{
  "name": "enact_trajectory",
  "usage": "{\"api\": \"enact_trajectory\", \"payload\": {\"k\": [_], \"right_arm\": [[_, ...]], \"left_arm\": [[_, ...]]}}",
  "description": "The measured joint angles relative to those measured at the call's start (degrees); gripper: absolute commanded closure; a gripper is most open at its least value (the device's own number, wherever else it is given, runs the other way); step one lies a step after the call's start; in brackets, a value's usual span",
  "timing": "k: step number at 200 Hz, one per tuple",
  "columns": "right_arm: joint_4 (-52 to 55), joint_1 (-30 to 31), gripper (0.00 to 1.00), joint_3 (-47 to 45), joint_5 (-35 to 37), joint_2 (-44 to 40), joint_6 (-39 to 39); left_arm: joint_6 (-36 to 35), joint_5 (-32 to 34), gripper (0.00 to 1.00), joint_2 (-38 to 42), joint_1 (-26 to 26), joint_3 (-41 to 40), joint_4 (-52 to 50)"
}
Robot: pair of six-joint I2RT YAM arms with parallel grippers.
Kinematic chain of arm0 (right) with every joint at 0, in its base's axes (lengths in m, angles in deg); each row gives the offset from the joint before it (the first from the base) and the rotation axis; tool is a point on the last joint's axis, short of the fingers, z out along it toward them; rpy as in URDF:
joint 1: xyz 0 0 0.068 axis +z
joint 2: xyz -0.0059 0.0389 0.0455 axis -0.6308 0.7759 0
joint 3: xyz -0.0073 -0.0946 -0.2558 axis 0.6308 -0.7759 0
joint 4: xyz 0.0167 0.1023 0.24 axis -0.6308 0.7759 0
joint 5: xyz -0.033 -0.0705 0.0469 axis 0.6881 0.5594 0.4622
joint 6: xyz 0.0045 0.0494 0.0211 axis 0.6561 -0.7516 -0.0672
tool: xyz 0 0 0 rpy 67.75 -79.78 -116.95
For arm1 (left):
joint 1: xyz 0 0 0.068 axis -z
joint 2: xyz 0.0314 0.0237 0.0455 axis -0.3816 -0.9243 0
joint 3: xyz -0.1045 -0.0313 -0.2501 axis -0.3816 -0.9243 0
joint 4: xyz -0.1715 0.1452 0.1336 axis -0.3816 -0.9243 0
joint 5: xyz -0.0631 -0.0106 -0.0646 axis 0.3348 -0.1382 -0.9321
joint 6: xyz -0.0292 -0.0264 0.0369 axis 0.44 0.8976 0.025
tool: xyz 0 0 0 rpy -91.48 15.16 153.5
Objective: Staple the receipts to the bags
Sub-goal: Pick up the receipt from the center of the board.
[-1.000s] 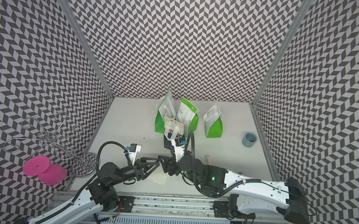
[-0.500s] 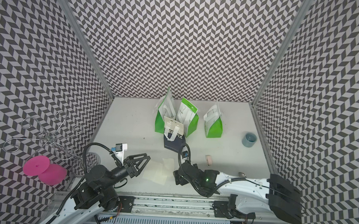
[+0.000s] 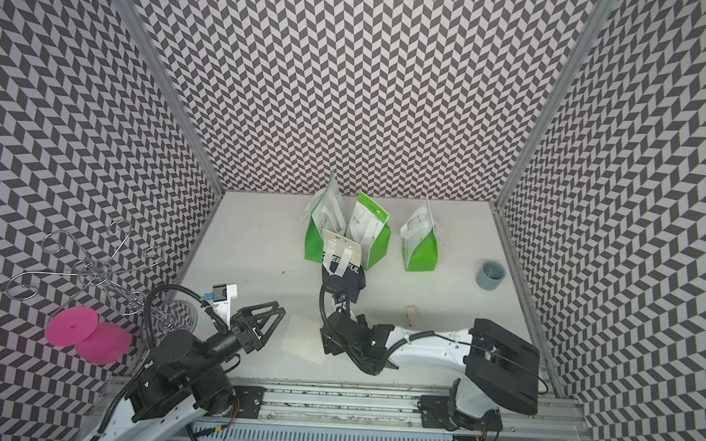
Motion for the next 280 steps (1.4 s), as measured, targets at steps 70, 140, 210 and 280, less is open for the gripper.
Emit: {"api": "enact_trajectory", "payload": {"k": [70, 140, 210, 280], "right_arm": [[4.02, -6.56, 0.00, -3.34, 0.61, 1.27, -3.13], [5.18, -6.67, 0.09, 1.38, 2.97, 7.54, -1.38], [4.35, -6.71, 0.37, 0.94, 3.65, 9.22, 2.40], [2.60, -7.06, 0.62, -0.98, 3.80, 6.95, 3.41]], "left_arm": [[-0.17, -1.36, 0.08, 0.00, 0.00, -0.79, 0.17], [-0.57, -1.62, 0.08, 0.00, 0.00, -0.79, 0.17], [-0.59, -1.68, 0.08, -0.02, 0.00, -1.07, 1.09], [-0.83, -3.08, 0.07, -1.44, 0.00, -1.33, 3.43]]}}
